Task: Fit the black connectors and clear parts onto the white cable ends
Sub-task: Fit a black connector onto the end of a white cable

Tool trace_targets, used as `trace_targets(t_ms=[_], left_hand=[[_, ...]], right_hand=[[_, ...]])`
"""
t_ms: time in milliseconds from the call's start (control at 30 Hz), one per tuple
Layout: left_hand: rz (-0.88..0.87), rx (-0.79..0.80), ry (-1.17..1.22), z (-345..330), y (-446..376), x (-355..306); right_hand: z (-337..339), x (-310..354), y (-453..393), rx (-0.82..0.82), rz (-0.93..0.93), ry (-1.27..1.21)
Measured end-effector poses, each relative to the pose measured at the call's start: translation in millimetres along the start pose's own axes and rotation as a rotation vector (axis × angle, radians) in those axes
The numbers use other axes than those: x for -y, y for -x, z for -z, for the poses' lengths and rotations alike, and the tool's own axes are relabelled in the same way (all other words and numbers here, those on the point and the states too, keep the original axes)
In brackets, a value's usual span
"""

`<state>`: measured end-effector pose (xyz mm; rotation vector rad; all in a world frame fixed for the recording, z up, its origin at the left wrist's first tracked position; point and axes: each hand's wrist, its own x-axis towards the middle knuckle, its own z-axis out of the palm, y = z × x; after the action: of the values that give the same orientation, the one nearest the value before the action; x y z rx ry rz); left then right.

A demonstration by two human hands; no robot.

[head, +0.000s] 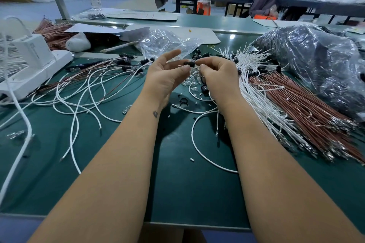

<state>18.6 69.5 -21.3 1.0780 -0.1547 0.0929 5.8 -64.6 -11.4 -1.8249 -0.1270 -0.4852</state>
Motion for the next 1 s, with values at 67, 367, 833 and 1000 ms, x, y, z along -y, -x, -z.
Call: trace_targets(t_ms=[67,367,833,1000], left_hand=[[0.007,-0.023,-0.015,-0.2,1.2,-0.2],[-0.021,-0.101,-0.273,-3.1,3.2,4.1],[-0.306,-0.723,-0.819,12.1,0.3,-8.9],[-0.521,-0.688,-1.262,7.9,7.2,-7.2]], right_hand=[[0.5,1.2,0.6,0.004,0.015,0.000],[-3.5,6.2,5.3,0.065,0.072,0.030],[10.0,0.1,-3.3,-0.028,0.229,0.784],[8.1,-0.2,-2.0,-0.004,0.241,0.839]])
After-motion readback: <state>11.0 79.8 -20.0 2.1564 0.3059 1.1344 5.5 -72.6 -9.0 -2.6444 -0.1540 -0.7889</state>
